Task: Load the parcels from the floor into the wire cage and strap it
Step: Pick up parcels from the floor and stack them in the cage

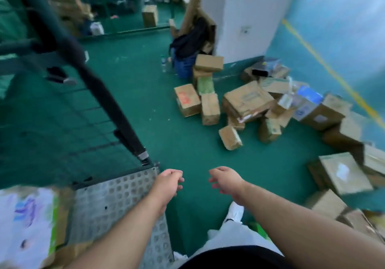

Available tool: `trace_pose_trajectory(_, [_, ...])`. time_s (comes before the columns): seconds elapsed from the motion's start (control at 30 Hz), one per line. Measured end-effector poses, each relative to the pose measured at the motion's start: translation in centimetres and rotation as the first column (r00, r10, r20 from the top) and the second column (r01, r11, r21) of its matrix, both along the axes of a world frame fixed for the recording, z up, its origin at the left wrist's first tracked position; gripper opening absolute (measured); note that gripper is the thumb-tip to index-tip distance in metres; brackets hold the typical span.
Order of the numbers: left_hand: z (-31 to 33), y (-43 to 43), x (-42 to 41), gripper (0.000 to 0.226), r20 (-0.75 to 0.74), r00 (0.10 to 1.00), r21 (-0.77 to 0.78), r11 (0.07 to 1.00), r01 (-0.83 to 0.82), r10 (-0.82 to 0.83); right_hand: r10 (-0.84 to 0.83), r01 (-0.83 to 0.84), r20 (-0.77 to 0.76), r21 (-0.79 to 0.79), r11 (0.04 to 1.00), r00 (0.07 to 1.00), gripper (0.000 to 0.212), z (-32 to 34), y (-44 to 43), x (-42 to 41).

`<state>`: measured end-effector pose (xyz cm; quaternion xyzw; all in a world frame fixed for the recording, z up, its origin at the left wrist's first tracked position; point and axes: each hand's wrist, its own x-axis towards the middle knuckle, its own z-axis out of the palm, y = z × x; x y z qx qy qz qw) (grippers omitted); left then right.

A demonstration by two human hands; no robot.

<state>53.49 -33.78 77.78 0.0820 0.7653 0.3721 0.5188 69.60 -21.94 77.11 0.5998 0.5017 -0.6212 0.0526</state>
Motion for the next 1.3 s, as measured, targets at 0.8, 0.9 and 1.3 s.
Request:
trace_pose_trajectory(0.8, [-0.9,40.5,9.1,0.020,0.043,0.976,-0.163,0.962,0.219,-0.215,-0.329,0.329,0.018,-0.036,0.944,0.944,0.022,-4.2,38.6,12.4])
trace_pose_trajectory(0.9, [-2.7,45.6,7.0,0.019,0.044,0.964,-0.183,0.946,0.267,-0.264,-0.350,0.352,0.034,-0.049,0.935,0.936,0.020,-4.7,41.9,11.7])
trace_pose_trajectory(1.3, [-2.7,71.7,5.5,0.018,0.030,0.793,-0.166,0.779,0.604,-0.609,-0.659,0.660,0.113,0.037,0.750,0.743,0.021,-1.8,54.5,14.4])
